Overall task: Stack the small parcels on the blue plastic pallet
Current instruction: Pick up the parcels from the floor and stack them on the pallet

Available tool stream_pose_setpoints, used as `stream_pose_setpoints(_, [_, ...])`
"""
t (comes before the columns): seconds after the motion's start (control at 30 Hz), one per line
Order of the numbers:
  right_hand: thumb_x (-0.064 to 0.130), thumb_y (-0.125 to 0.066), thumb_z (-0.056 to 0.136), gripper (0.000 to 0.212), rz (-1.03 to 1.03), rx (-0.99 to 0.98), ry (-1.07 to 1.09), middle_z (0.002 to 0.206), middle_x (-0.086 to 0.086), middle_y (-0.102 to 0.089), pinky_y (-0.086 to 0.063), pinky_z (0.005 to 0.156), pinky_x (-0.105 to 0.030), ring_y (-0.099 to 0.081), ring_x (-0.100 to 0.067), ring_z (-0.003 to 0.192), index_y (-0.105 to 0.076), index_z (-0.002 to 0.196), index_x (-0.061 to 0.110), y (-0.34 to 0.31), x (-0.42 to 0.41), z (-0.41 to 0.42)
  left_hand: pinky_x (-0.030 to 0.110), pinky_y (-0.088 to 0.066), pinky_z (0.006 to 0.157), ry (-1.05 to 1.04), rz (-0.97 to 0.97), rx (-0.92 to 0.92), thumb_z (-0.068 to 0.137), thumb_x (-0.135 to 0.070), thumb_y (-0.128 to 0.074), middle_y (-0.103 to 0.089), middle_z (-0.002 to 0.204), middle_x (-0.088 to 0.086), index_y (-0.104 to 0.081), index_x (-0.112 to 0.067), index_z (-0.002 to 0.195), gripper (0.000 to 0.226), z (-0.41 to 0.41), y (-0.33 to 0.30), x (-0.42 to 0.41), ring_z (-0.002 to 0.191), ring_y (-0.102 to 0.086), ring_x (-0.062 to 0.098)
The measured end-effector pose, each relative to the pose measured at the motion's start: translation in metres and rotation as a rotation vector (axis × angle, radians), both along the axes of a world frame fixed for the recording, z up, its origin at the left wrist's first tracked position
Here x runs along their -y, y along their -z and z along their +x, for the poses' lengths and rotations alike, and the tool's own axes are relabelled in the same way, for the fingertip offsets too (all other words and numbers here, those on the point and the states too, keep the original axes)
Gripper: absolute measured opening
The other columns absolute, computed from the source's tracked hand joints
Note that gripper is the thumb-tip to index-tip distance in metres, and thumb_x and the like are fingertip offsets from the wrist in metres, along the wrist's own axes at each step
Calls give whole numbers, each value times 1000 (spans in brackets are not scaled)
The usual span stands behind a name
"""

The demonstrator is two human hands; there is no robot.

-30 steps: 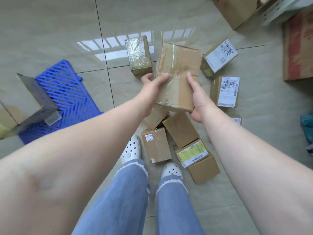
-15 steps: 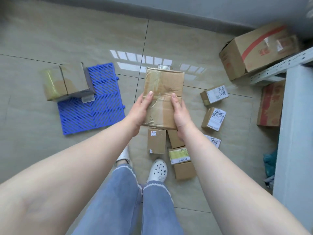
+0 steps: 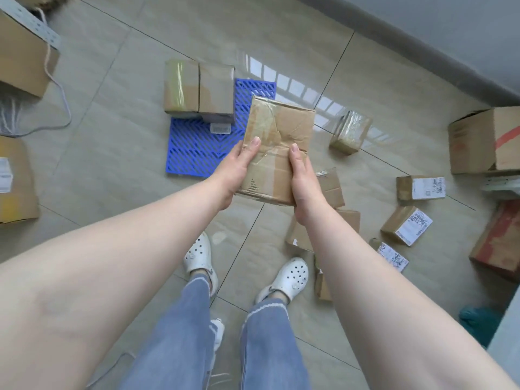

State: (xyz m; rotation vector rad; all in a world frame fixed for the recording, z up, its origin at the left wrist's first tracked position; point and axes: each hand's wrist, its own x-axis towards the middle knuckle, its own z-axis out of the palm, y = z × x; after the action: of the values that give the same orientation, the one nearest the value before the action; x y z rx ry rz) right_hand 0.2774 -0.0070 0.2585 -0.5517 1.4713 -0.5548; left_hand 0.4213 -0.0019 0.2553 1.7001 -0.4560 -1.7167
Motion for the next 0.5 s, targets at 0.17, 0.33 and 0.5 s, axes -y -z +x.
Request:
stream_pose_setpoints(0.17, [55,-49,94,54,-8,1,-49,132,9,-60,-49,100,-33,-61,-6,111,-44,142,30,-26,7,64,43,-38,112,-28,10,-1,74,-72,-58,-55,141,-2,-39,-19,147,92,62,-32,-1,127,-54,15])
stream_pose_setpoints(0.33, [66,-54,82,66,13,-23,-92,136,10,-58,-45,106,-42,-59,-11,119,-47,139,34,-47,19,114,46,-35,113,-84,17,-20,64,-80,-59,-51,145,-2,-35,-23,149,105,108,-50,2,132,-50,18])
stream_pose_setpoints(0.5, [57,-51,92,46,19,-20,-120,130,10,-61,-45,105,-39,-59,-11,116,-53,132,35,-45,39,139,49,-33,114,-122,35,-24,43,-91,-62,-48,148,-3,-33,-26,150,128,132,-38,17,135,-46,19])
